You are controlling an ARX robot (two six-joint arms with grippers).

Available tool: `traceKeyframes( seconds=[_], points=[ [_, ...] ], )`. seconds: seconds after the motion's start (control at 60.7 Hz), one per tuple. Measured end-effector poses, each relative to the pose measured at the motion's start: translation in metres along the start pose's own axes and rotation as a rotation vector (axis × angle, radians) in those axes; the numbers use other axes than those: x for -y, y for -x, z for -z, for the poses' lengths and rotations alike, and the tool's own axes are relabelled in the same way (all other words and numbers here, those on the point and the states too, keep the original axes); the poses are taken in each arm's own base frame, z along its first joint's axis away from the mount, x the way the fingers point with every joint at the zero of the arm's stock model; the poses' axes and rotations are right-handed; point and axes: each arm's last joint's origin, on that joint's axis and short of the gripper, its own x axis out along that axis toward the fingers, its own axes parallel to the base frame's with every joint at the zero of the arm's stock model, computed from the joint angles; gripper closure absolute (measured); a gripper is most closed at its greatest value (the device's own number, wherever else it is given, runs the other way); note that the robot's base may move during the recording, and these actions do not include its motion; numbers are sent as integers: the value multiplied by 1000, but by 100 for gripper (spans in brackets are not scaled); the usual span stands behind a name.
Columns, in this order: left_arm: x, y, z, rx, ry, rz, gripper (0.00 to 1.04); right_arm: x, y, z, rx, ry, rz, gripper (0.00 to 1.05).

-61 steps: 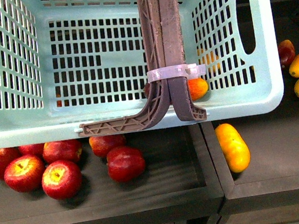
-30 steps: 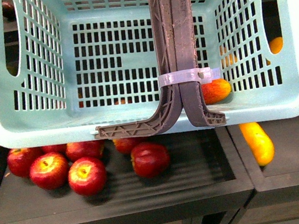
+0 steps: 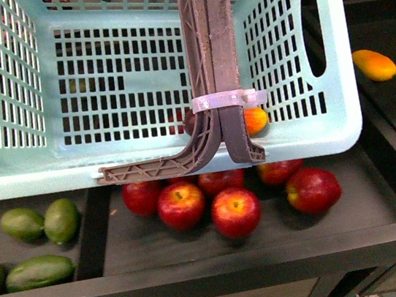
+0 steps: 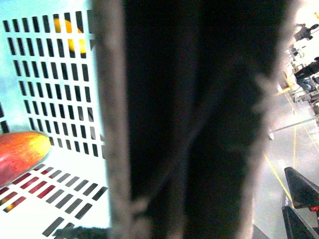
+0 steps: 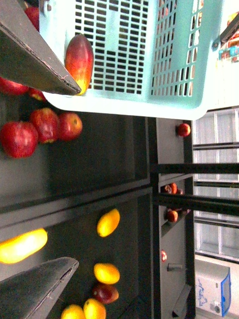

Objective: Pick mango and avocado into basket

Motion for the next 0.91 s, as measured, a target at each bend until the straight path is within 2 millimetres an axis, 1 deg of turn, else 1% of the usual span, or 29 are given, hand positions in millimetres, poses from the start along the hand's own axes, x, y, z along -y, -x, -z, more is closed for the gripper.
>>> traceKeyframes(
  seconds=[0.906],
  points=[
    [0,0,0,-5,5,8,94,0,0,0,0,0,0,9]
  ],
)
